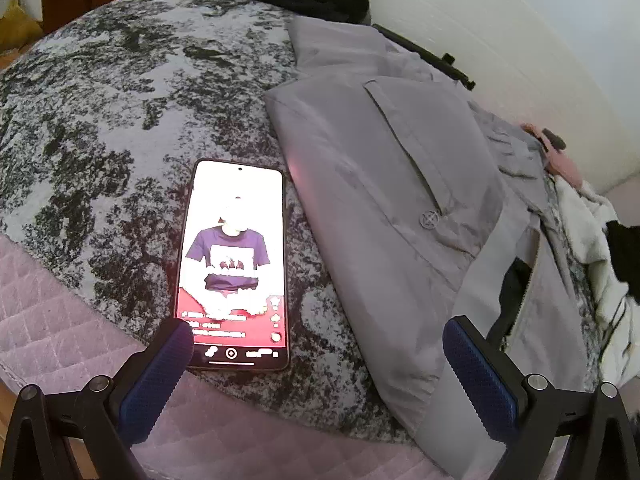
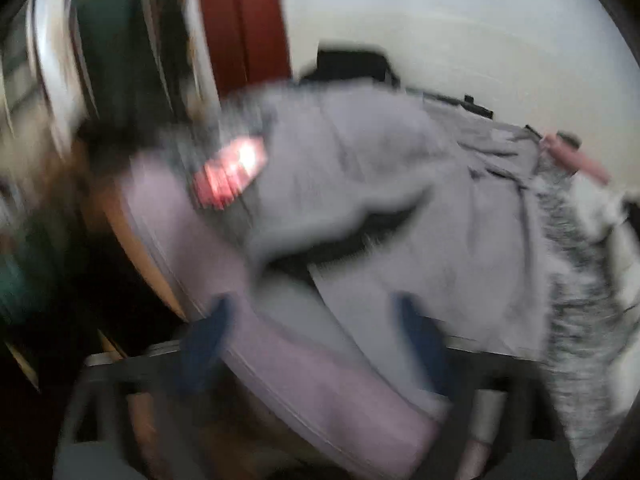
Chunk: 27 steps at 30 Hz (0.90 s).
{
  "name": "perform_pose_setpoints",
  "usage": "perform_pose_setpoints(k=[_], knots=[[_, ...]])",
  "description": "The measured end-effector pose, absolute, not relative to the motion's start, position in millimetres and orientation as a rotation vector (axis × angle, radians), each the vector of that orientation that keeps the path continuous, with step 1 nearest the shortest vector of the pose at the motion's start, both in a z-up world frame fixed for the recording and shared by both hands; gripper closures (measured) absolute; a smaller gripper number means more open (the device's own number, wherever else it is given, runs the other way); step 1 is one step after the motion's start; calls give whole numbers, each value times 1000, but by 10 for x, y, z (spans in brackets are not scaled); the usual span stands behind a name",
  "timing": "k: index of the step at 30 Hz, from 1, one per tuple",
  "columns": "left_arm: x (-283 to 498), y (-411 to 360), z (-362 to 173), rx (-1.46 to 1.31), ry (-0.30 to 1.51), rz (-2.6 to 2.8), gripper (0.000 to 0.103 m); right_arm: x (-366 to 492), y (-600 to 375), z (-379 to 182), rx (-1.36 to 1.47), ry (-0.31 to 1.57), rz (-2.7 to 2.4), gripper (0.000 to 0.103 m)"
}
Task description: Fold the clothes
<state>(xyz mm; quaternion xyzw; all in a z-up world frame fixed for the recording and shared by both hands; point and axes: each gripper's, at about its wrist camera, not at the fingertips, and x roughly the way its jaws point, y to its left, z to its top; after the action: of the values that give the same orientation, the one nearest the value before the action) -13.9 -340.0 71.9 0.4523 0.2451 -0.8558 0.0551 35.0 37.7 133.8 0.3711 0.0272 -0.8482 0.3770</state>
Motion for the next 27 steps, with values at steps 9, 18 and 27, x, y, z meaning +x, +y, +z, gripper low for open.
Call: perform_pose_setpoints(k=[9, 18, 27], knots=[[-145, -3454, 692, 1366, 730, -2577, 0, -1742, 309, 709, 1256, -593, -2065, 8], [-162, -3644, 633, 1388, 803, -2541, 0, -2272, 258, 241, 1451, -785, -2045, 10], [-172, -3750, 664, 1393, 861, -2545, 0, -2230, -7, 191, 1371, -781, -1981, 100]])
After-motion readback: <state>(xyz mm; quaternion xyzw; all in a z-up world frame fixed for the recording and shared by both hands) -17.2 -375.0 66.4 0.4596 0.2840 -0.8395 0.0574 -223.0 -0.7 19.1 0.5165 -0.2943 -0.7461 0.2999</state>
